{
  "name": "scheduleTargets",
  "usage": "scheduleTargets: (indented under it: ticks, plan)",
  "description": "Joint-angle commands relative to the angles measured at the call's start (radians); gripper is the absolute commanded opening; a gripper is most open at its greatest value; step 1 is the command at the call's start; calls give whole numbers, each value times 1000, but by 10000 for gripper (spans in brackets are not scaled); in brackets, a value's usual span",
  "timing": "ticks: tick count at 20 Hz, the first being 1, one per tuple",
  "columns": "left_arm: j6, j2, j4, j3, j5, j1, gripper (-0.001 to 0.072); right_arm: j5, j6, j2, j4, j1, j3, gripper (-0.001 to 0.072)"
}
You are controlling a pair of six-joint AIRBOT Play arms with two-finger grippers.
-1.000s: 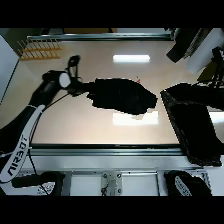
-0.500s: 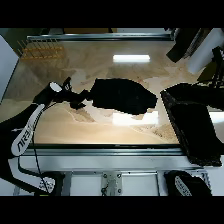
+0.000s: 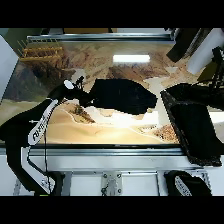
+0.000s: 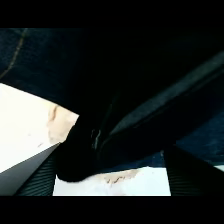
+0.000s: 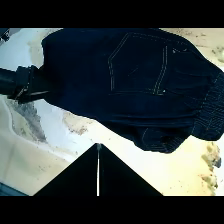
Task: Fold the clothes and pants, and hang the long-sleeved shirts on hangers.
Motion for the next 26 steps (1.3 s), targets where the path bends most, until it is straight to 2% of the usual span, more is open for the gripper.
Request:
scheduleTargets:
  ticks: [1,2,3,6,12,13,15,16,21,23,26]
  plan:
    - [-10,-11,7,10,10,-23,604,0,0,-1,0,0,0,40]
    - [-9,-11,6,10,8,-23,343,0,0,-1,0,0,0,40]
    - [-9,-6,5,10,-7,-23,23,0,0,-1,0,0,0,40]
    - [16,70,7,10,-34,11,15,-5,16,-2,-55,-3,0,40]
    - [109,262,7,10,-130,86,15,-12,374,-109,-373,-2,-2,46]
    - [116,270,7,10,-137,86,15,-12,378,-157,-374,-2,-2,126]
    - [118,267,7,10,-137,86,15,-13,378,-281,-342,8,-2,650]
    - [118,263,7,10,-137,86,15,-24,378,-355,-312,13,-2,688]
    - [118,218,6,10,-168,86,15,-164,347,-668,-114,72,-2,688]
    - [118,202,6,10,-175,86,15,-199,323,-745,-14,103,-2,687]
    - [118,199,6,10,-172,87,15,-217,334,-796,13,135,-2,687]
